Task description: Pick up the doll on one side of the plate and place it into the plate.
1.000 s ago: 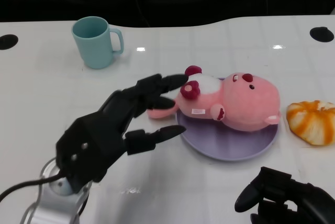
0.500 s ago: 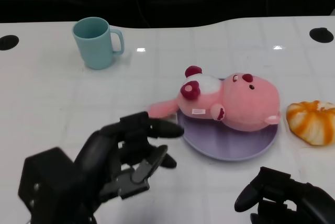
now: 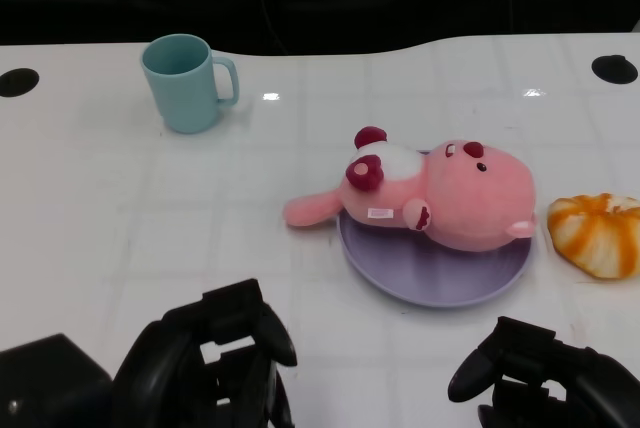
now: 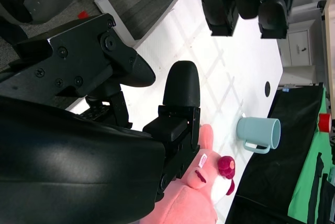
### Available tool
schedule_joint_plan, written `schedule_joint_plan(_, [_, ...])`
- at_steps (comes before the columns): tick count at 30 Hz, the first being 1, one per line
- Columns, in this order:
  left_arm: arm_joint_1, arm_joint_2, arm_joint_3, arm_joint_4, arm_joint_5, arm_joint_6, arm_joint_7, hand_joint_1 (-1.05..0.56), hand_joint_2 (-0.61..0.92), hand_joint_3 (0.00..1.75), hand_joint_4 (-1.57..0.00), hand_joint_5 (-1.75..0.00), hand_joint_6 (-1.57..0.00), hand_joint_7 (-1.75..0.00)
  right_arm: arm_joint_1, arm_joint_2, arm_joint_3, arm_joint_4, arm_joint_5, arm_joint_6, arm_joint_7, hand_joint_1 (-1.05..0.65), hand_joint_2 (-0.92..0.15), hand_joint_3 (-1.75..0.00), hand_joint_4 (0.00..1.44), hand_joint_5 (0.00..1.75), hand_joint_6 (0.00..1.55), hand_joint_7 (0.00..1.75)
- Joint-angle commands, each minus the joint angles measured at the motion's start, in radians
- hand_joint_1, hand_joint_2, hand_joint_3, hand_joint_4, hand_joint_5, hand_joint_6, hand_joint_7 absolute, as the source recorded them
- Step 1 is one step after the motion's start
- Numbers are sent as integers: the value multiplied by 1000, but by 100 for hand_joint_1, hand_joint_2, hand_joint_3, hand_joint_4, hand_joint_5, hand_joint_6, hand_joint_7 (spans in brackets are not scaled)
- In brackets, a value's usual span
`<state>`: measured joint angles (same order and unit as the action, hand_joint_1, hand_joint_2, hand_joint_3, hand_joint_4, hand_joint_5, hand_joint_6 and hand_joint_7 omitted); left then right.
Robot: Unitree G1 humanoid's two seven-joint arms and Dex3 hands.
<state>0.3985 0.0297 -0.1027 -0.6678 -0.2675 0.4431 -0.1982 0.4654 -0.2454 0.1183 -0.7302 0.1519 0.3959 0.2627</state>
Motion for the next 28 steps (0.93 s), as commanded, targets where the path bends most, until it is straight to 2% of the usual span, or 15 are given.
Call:
schedule_joint_plan(1, [13,9,4,5,-2,-19,12,-10,37,148,-96,-175,-83,-167,-3,-7,-7,-8,5,-2,1,-10,-63,-109,66,175,51,140])
schedule_joint_plan(6, [-5,11,12,62,1,-79,-1,-12,36,148,-95,-175,-81,-167,-3,-8,-16,-4,12,-5,6,-9,-63,-110,66,175,51,140])
schedule_joint_plan(13, [-37,20,19,115,8,-93,6,-14,35,148,-93,-175,-80,-168,-3,-10,-19,2,8,-17,10,-10,-61,-111,67,175,51,140])
schedule_joint_plan(28, [-113,52,34,94,-21,81,19,-11,35,151,-92,-175,-81,-169,-9,-13,-26,4,9,-14,12,-10,-62,-110,66,175,51,140])
